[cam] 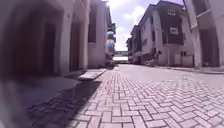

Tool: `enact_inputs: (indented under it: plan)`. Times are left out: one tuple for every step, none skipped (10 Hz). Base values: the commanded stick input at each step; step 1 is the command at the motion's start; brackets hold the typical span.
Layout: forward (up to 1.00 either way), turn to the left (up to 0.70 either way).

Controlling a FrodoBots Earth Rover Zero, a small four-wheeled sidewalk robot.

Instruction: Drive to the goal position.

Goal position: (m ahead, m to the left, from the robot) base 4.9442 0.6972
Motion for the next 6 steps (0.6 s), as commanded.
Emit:
enact_inputs:
  plan:
    - [0.5,0.0]
    - [0.5,0.0]
    - [0.5,0.0]
    - [0.5,0.0]
    - [0.5,0.0]
    - [0.5,0.0]
